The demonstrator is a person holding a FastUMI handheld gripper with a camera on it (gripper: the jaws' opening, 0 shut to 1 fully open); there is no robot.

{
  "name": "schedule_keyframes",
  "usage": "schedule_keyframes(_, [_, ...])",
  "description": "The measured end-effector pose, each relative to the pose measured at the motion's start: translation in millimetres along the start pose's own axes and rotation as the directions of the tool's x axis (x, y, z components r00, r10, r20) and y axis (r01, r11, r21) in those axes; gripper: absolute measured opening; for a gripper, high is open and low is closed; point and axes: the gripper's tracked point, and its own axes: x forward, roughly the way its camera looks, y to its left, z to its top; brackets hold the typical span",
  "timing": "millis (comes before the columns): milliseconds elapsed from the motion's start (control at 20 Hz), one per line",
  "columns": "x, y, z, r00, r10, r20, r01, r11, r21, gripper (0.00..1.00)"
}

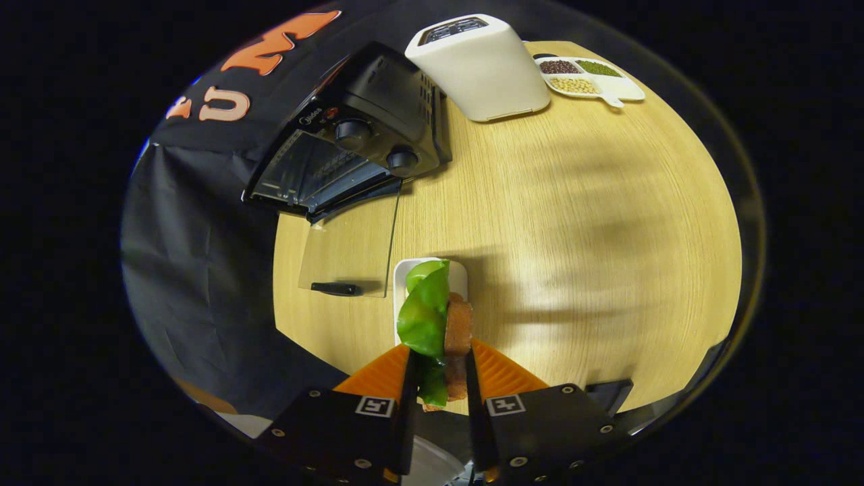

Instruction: Open the toaster oven, put the food inside, and close the toaster oven door.

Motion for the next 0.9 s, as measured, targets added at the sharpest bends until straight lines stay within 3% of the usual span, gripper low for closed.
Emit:
schedule_keyframes(150, [-16.6,3.1,-1.6,1.0,-0.025,0.015,0.025,1.0,0.01,0.26])
schedule_keyframes(450, [-74.3,27.2,21.4,0.985,-0.017,0.174,0.008,0.998,0.055,0.26])
schedule_keyframes(650, [-88.3,66.8,38.7,0.939,0.07,0.336,-0.132,0.978,0.164,0.25])
schedule_keyframes(900, [-56.4,123.7,63.2,0.849,0.17,0.499,-0.329,0.911,0.248,0.26])
